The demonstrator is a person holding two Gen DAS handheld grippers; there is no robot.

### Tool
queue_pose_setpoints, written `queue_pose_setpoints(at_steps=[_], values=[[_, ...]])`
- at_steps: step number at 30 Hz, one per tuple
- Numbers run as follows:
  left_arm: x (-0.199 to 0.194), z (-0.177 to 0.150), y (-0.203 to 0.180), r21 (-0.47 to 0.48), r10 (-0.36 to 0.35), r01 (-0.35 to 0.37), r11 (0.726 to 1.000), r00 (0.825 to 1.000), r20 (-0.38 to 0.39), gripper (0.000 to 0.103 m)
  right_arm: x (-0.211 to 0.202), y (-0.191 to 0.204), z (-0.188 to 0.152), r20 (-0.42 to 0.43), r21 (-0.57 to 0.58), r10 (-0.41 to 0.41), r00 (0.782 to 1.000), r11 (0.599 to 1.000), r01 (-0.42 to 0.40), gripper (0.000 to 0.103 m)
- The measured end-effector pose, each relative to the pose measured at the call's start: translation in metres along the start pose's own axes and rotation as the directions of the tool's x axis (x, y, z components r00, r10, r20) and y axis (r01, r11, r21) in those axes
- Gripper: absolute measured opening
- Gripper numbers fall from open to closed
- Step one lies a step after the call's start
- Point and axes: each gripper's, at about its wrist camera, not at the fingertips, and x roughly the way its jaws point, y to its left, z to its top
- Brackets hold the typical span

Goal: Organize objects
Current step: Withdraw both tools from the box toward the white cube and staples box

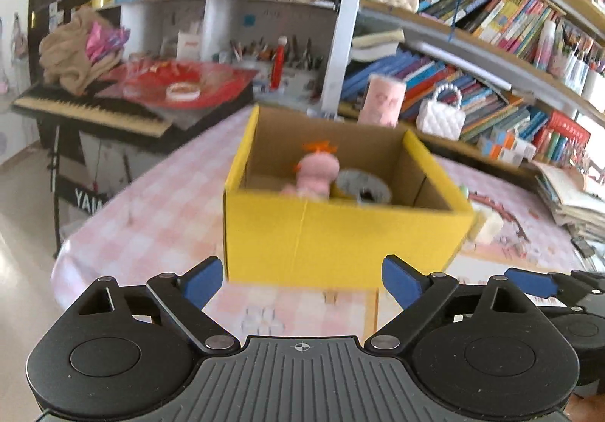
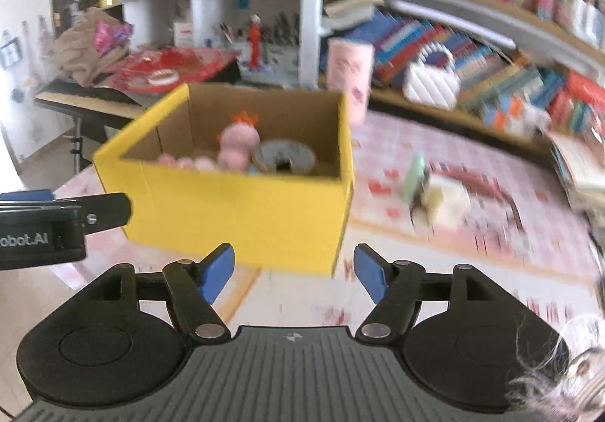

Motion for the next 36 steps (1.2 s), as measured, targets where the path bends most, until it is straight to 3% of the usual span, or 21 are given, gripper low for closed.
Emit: queue_pose_setpoints(at_steps=[5, 13, 23, 36], values=[[-0.004, -0.021, -0.003, 0.027, -0.037, 0.039, 0.999, 0.997, -0.072, 0.093, -0.011, 0.002, -0.019, -0.033, -0.013, -0.023, 0.999, 1.000, 0.022, 0.071], [-0.016, -0.030, -0.008, 0.060, -0.064, 0.069, 0.996, 0.995, -0.079, 0.093, -0.030, -0.001, -0.039, -0.047, 0.025, -0.045, 0.998, 0.999, 0.046, 0.072], [-0.026, -0.044, -0.017, 0.124, -0.108, 0.123, 0.985, 0.987, -0.120, 0.093, -0.055, -0.015, -0.068, -0.077, 0.118, -0.132, 0.988, 0.983, 0.140, 0.073], [-0.028, -0.060, -0.049, 0.208, -0.222, 0.259, 0.943, 0.957, -0.185, 0.093, -0.086, -0.037, -0.097, -0.093, 0.219, -0.246, 0.965, 0.940, 0.261, 0.074]])
